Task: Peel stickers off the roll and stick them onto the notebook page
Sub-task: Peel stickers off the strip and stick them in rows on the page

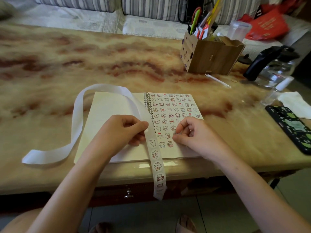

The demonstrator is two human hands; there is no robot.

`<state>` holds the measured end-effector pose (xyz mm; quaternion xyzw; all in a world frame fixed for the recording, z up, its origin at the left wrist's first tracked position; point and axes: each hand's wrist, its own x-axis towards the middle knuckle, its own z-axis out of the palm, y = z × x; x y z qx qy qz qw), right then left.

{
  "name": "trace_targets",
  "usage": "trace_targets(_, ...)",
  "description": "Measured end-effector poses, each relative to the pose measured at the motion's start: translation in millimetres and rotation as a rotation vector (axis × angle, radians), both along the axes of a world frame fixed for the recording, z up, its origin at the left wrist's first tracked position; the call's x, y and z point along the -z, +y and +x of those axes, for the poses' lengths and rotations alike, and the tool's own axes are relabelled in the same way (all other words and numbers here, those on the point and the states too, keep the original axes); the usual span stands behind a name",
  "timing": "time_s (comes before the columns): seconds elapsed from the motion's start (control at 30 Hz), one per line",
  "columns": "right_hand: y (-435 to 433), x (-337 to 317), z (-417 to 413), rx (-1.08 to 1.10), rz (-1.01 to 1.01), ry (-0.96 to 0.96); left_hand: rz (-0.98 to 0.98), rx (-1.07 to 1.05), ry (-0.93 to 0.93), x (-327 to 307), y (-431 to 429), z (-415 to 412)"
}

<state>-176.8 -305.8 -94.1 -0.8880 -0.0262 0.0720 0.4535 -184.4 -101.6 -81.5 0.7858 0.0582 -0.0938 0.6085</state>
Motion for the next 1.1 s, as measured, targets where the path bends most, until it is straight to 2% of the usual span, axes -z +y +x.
trace_targets(0.13, -1, -1, -2, 0.006, 0.058, 0.031, -0.002, 0.0, -0.003, 0, 0, 0)
trace_targets(0.8, -1, -3, 0, -0.035, -0.039, 0.063, -0.036, 0.028, -0.031, -3, -2, -3)
trace_targets(0.97, 5, -15, -10, 0.032, 0.094, -0.013, -0.101, 0.024, -0.077, -6, -5, -4)
trace_targets(1.1, 22, -21, -22, -0.045, 0.288, -0.096, -0.118, -0.001, -0.124, -8, -8, -5)
